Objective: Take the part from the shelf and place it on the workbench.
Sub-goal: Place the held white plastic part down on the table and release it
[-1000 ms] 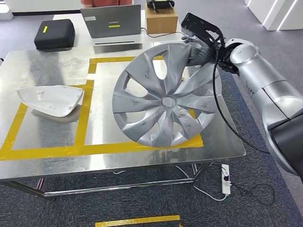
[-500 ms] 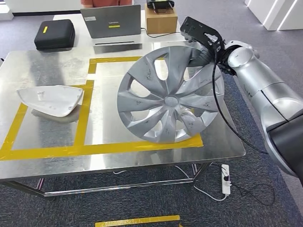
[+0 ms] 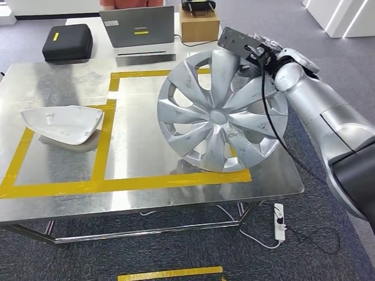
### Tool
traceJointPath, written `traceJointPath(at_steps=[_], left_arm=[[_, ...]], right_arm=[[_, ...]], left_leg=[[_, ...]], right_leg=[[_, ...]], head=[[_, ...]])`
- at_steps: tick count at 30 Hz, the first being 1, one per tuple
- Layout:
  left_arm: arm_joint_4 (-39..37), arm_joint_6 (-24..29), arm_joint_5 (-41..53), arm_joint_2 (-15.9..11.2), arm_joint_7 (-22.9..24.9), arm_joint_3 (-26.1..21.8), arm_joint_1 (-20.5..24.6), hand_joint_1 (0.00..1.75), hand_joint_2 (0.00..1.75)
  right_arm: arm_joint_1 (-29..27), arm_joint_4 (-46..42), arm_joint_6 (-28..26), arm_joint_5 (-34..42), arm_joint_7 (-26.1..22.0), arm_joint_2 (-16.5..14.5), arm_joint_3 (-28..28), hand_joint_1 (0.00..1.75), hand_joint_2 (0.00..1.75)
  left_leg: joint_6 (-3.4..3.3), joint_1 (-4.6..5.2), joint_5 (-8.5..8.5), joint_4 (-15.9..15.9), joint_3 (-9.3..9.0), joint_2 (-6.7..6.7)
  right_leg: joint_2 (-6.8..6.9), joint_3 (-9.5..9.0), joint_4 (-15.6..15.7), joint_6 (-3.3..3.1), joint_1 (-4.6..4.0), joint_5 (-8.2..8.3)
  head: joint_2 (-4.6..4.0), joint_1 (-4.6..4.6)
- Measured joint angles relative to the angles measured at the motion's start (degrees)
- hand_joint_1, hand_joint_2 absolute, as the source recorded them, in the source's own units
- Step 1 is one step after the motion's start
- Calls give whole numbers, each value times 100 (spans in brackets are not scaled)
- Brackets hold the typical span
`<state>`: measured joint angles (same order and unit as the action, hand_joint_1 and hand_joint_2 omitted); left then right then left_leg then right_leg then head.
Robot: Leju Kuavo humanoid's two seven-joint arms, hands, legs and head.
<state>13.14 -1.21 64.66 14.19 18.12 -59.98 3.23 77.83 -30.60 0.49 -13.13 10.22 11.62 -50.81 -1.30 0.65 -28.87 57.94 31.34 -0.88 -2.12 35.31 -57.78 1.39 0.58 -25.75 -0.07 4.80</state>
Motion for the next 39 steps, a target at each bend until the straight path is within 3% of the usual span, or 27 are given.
traceJointPath(at_steps=[12, 20, 29, 39], left_arm=[[0, -26, 133, 33, 16, 7, -3, 0, 0], [0, -21, 183, 46, 28, 7, -8, 0, 0], [0, -22, 193, 57, 30, 5, -10, 0, 0], [2, -26, 209, 67, 76, 4, -10, 0, 0]], right_arm=[[-278, -451, -425, -1263, -36, 36, 233, 0, 175], [-435, -658, -217, -2103, -43, 34, 627, 0, 175], [-417, -628, 105, -3082, 39, 32, 629, 0, 175], [-402, -532, 0, -3936, 66, 27, 541, 0, 175]], left_leg=[[0, -1, 0, 0, 0, 0], [0, 0, 0, 0, 1, 0], [0, -1, 0, 0, 1, 0], [0, 0, 0, 0, 1, 0]], right_leg=[[0, 1, 0, 0, -1, 0], [0, 0, 0, 0, 0, 0], [0, -1, 0, 0, 0, 0], [0, -1, 0, 1, 0, 1]], head=[[0, 0], [0, 0], [0, 0], [0, 0]])
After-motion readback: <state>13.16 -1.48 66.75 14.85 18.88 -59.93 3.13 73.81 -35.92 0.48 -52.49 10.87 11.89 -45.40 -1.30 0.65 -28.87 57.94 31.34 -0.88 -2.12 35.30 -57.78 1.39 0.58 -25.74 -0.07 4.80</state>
